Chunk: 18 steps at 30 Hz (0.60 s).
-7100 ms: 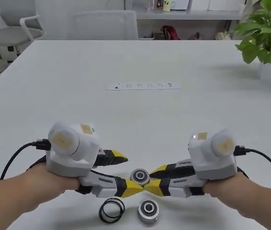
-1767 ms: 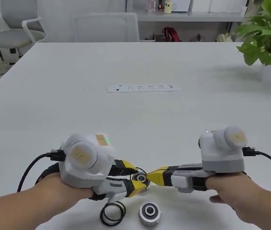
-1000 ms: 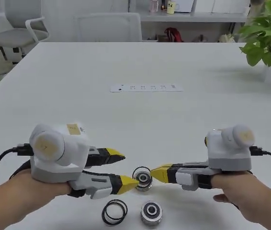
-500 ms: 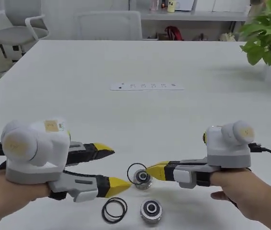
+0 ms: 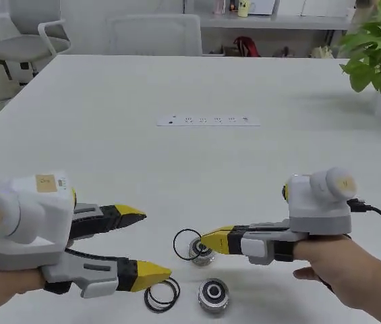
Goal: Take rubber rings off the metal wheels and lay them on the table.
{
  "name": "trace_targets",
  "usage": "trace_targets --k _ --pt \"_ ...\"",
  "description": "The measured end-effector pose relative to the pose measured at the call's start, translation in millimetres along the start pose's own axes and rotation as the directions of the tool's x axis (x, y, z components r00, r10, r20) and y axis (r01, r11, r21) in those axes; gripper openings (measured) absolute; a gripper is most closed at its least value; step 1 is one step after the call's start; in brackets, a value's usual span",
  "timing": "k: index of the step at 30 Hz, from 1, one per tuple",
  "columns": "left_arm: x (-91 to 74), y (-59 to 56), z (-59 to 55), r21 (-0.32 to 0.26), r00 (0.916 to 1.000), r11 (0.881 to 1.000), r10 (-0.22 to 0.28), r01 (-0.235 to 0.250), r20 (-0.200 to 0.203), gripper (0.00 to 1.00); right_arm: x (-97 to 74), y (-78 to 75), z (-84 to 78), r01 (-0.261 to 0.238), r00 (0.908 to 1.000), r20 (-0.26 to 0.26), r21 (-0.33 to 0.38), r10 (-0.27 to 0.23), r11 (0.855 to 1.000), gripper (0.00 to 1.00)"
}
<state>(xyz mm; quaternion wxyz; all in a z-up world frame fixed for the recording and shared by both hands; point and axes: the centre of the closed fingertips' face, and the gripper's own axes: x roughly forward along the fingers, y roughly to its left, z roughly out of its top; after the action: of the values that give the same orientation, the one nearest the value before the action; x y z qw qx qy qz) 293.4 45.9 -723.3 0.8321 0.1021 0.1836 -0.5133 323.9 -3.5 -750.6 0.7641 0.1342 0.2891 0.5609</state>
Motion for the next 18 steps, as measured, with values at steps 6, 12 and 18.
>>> trace_targets --k 6,12,18 --pt "-8.8 -0.8 -4.9 -0.002 0.9999 1.0 0.011 -0.011 0.002 0.64 5.1 9.8 -1.0 -0.026 0.9995 -0.016 -0.013 0.026 1.0 0.0" --pt "-15.5 -1.4 -11.3 -0.013 0.9998 1.0 0.02 -0.02 -0.002 0.67 11.1 17.8 -7.1 -0.054 0.9975 -0.046 -0.016 0.053 0.998 0.0" --pt "-21.6 -0.3 -17.2 -0.021 0.9994 0.999 0.035 -0.035 -0.006 0.68 16.8 24.3 -16.9 -0.073 0.9935 -0.09 -0.033 0.07 0.997 0.0"
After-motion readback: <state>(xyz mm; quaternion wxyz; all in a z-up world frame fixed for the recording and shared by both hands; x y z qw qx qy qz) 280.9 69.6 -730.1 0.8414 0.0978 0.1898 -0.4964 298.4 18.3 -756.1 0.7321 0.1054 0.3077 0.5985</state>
